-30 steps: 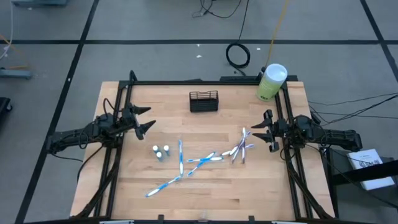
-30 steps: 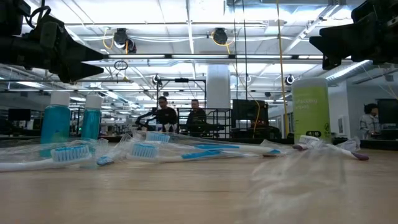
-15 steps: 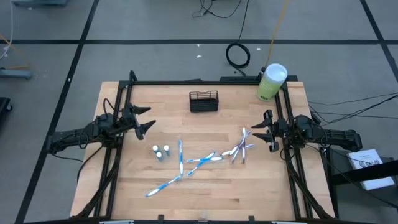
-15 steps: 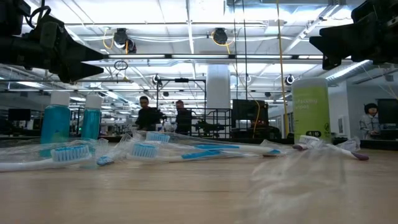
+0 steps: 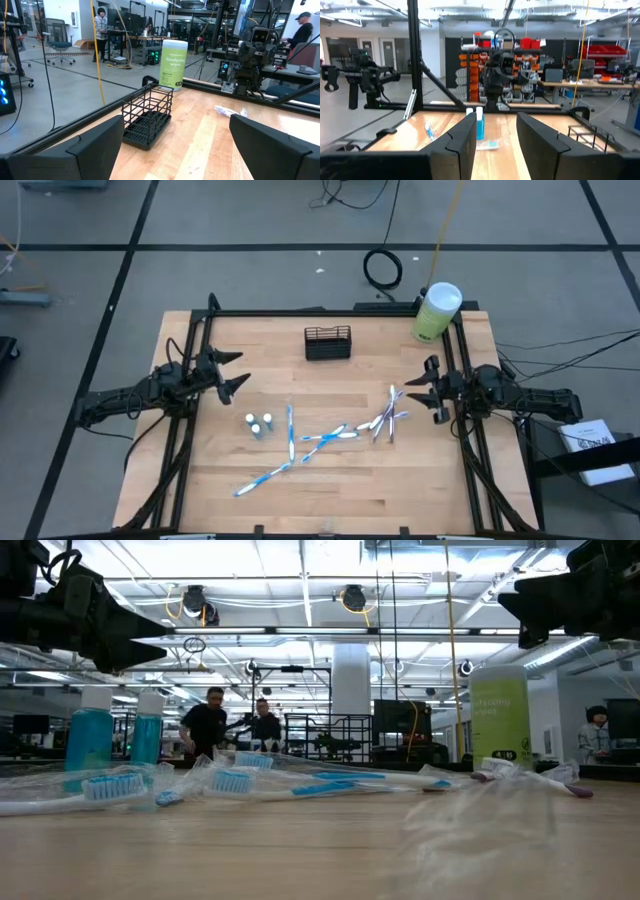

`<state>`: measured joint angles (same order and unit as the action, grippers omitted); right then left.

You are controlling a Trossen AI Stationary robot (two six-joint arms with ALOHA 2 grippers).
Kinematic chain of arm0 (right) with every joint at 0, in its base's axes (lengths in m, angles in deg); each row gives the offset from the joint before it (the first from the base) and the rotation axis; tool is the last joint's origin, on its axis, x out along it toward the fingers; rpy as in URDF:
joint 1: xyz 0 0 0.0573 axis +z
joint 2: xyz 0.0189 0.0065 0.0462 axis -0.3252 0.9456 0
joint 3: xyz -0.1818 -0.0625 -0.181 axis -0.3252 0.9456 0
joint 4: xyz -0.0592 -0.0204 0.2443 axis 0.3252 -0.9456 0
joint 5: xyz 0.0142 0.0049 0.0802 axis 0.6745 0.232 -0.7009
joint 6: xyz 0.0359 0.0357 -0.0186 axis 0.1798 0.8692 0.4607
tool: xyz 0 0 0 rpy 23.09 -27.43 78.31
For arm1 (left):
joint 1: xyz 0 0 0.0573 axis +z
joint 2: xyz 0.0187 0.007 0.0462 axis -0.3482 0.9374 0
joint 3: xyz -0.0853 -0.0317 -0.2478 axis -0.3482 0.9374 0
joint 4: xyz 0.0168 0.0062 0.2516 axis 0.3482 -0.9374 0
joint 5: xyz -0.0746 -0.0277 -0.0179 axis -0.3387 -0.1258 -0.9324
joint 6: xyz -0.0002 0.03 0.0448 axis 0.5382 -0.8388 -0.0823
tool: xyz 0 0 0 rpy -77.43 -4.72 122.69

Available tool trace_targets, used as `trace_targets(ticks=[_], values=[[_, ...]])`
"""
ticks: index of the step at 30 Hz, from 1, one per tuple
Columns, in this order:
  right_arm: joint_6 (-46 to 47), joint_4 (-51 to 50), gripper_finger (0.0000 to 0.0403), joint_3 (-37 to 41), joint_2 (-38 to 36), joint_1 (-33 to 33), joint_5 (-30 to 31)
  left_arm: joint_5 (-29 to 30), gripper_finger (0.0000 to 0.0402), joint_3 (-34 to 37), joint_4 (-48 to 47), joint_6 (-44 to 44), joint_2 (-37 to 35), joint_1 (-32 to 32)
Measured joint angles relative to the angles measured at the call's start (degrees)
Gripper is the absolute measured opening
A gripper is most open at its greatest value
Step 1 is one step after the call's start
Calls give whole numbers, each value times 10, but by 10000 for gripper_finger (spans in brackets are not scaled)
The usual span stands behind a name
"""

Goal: Pick & Place toothbrushing station
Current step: Put the violet toothbrush into the right compartment of the wire organizer

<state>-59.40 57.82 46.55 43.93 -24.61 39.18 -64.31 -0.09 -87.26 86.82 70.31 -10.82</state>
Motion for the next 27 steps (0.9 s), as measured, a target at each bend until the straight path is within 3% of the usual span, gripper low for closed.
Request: trace_targets(ticks=[9, 21, 27], values=[[113, 96, 130, 0, 0, 0, 0, 0, 367, 0, 0, 0, 0, 0], [66, 100, 130, 0, 1, 0, 3, 0, 367, 0, 0, 0, 0, 0], [113, 117, 130, 0, 53, 12, 31, 0, 367, 0, 0, 0, 0, 0]])
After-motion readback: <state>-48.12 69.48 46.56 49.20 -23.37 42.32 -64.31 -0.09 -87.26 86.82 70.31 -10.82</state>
